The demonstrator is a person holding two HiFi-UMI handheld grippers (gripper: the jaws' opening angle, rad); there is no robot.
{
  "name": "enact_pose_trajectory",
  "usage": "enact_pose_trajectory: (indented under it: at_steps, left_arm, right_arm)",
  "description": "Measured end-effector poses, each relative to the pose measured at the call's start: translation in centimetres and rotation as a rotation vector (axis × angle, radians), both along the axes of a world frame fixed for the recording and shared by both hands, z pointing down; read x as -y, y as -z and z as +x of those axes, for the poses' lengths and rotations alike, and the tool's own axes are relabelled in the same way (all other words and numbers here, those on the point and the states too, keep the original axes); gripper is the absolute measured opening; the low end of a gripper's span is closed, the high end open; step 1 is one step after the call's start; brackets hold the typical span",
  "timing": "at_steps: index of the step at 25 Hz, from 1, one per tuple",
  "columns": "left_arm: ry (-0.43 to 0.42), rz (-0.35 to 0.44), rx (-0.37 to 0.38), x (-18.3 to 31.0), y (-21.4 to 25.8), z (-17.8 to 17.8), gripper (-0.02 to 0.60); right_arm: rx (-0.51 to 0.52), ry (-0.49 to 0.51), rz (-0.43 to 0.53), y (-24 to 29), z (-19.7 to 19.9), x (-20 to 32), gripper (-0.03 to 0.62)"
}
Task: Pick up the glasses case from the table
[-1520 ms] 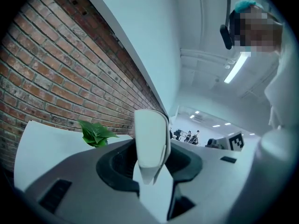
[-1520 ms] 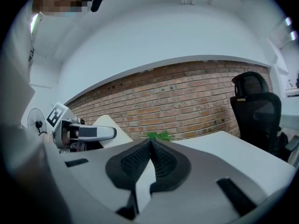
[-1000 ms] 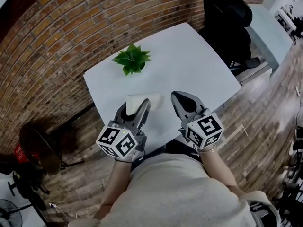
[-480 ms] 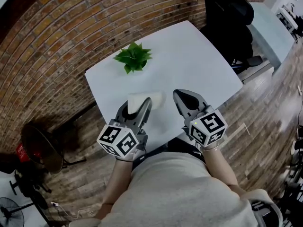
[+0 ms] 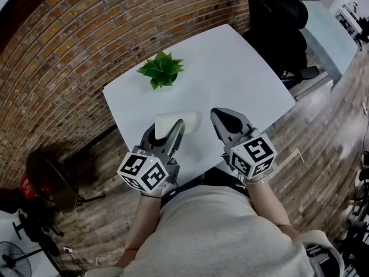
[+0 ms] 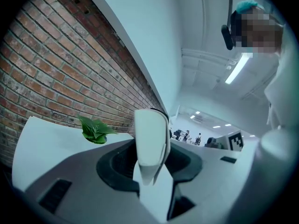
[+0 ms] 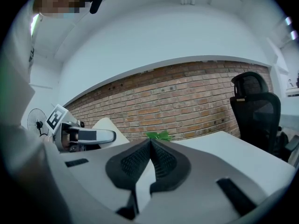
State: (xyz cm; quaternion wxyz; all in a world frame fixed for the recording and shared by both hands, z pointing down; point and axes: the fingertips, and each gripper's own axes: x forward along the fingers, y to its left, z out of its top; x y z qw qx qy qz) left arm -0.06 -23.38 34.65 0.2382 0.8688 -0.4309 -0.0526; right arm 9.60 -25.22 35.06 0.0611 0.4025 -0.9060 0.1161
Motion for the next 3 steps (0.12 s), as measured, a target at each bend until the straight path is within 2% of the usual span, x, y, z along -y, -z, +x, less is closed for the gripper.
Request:
enact_pose_trajectory:
  at_steps: [3]
  left_arm:
    - [0.000,0.004,-0.004,0.08,0.13,0.06,0.155]
  right_arm:
    - [0.003,0.013,-0.005,0.00,-0.22,-0.02,-0.002]
